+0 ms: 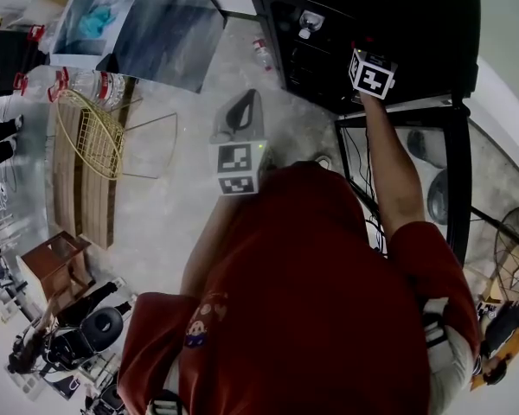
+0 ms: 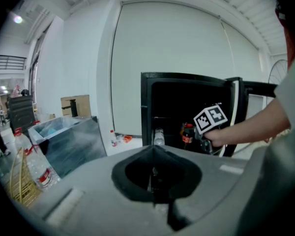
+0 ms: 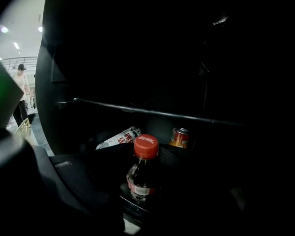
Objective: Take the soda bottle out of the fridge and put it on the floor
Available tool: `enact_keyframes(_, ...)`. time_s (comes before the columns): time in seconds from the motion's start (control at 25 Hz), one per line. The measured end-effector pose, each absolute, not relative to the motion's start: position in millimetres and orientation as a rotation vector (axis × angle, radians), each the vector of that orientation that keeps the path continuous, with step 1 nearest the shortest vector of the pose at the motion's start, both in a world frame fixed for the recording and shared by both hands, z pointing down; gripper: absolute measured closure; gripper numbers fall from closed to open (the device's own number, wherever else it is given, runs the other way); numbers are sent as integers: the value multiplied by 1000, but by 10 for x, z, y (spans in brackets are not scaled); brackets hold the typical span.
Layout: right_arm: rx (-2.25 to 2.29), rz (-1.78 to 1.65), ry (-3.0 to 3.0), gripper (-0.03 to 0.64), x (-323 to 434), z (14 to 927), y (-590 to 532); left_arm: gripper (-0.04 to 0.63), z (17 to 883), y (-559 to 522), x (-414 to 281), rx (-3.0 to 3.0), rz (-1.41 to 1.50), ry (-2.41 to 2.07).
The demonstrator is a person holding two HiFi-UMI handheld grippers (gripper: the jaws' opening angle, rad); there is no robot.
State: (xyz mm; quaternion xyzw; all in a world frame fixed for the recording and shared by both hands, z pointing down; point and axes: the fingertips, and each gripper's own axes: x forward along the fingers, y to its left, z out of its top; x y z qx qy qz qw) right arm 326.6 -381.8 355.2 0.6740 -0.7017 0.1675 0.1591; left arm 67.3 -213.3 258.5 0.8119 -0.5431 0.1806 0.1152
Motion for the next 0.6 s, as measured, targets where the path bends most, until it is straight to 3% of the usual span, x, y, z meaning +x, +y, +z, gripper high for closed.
enact_keyframes(0.6,1849,458,-2039,466,3139,3530,-3684,594,2600,-2144,676,2395,516,-1561)
